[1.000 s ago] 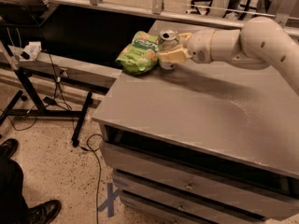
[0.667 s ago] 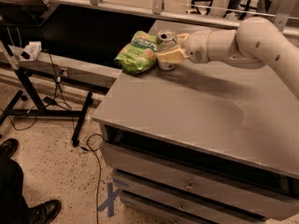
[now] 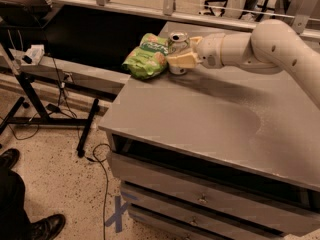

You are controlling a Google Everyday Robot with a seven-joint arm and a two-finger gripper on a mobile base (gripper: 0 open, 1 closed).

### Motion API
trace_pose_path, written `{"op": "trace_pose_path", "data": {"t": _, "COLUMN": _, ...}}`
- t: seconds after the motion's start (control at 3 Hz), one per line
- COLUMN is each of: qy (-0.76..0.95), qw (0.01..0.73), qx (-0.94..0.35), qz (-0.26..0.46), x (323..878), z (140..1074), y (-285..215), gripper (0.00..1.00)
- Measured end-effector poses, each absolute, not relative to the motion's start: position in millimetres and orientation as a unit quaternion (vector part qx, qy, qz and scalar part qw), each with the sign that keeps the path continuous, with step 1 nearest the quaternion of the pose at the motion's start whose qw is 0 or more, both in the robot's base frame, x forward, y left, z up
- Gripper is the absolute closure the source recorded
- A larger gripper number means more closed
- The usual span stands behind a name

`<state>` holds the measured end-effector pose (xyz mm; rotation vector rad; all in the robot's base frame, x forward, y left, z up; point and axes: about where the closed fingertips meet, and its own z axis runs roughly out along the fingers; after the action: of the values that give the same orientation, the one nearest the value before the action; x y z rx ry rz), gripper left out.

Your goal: Move 7up can near green rice chip bag

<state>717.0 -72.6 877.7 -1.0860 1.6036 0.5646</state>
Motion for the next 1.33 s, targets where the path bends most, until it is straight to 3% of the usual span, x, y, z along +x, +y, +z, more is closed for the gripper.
{"op": "trace_pose_path", "data": {"t": 0.33, "qy": 0.673, "qw": 0.533, "qx": -0.455, "qz": 0.237, "x": 717, "z": 878, "y": -73, "gripper": 0.13}}
{"op": "trace_pose_path", "data": {"t": 0.67, "qy": 0.678, "qw": 0.527, "qx": -0.449, "qz": 0.246, "x": 714, "z": 869, "y": -72, "gripper": 0.00}}
{"op": "trace_pose_path", "data": {"t": 1.33, "qy": 0.679, "qw": 0.566, "qx": -0.407, "qz": 0.231, "x": 696, "z": 879, "y": -126, "gripper": 0.00}}
